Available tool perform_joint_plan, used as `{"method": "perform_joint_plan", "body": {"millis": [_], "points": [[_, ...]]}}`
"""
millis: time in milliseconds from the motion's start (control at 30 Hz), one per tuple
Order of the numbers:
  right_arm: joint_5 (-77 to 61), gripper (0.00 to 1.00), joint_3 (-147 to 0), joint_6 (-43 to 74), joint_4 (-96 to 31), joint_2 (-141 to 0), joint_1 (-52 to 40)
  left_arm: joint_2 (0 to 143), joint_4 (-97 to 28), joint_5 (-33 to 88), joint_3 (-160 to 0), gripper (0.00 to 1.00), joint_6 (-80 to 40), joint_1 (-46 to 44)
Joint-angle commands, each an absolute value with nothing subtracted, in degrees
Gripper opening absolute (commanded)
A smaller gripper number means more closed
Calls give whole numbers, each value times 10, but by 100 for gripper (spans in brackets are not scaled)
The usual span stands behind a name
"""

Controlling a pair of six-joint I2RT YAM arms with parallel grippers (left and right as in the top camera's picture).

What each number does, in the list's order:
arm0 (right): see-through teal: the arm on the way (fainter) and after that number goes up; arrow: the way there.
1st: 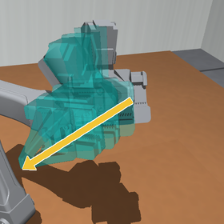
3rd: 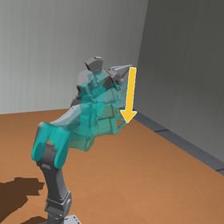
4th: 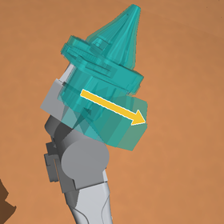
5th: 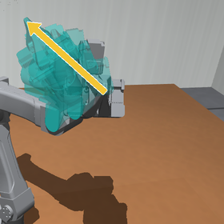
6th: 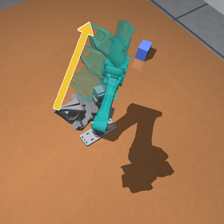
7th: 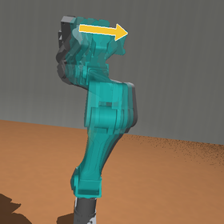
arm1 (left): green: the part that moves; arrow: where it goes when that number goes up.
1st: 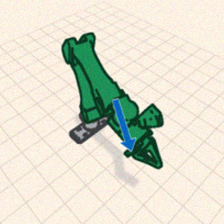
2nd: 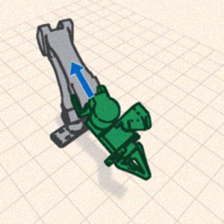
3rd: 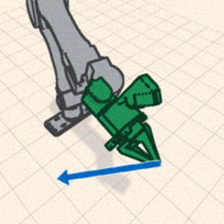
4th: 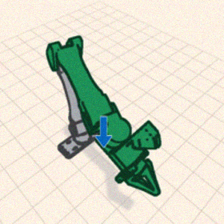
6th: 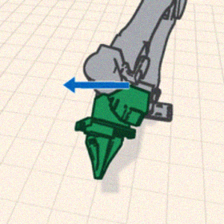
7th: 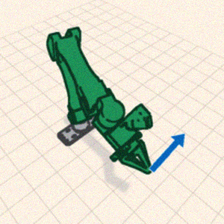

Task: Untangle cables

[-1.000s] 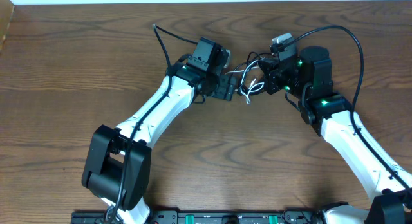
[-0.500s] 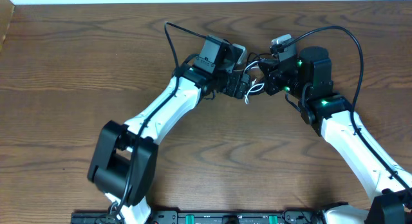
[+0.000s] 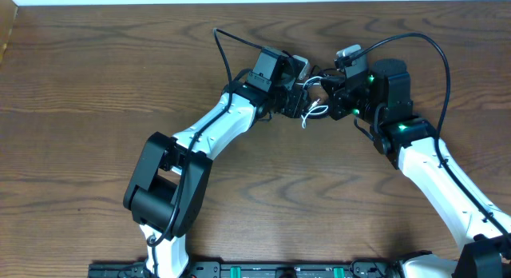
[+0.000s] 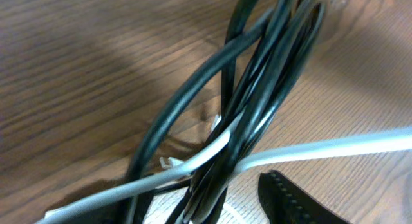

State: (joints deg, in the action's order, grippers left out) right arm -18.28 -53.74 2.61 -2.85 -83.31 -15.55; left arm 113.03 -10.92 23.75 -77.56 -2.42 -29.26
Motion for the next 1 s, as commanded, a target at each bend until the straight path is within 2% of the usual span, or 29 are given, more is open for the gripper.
{"method": "perform_joint_plan", "body": {"millis": [0, 100, 133, 200, 233, 267, 300, 367, 467, 533, 733, 967], "points": [[-183, 1, -547, 28, -32, -832, -153, 1130, -92, 251, -789, 53, -22, -291], [-184, 1, -547, 30, -33, -832, -153, 1130, -80, 251, -789, 45, -22, -291], [-186, 1, -547, 30, -34, -832, -153, 1130, -78, 251, -789, 34, -22, -291], [-186, 1, -547, 30, -37, -832, -153, 1130, -79, 251, -789, 21, -23, -291], [-186, 2, -547, 30, -38, -832, -153, 1130, -80, 251, -789, 9, -29, -291], [-186, 13, -547, 30, -41, -832, -153, 1130, -81, 251, -789, 8, -34, -291], [-186, 29, -547, 30, -42, -832, -153, 1129, -81, 252, -789, 7, -42, -291], [-186, 39, -547, 30, -45, -832, -153, 1128, -83, 256, -789, 7, -42, -291], [-185, 66, -547, 29, -51, -832, -153, 1122, -91, 268, -789, 8, -42, -291], [-185, 99, -547, 29, -55, -832, -153, 1109, -101, 276, -789, 7, -41, -291], [-179, 99, -547, 29, -62, -832, -153, 999, -141, 272, -789, 7, -22, -290], [-179, 99, -547, 29, -63, -832, -153, 858, -180, 176, -789, 8, -9, -290]]}}
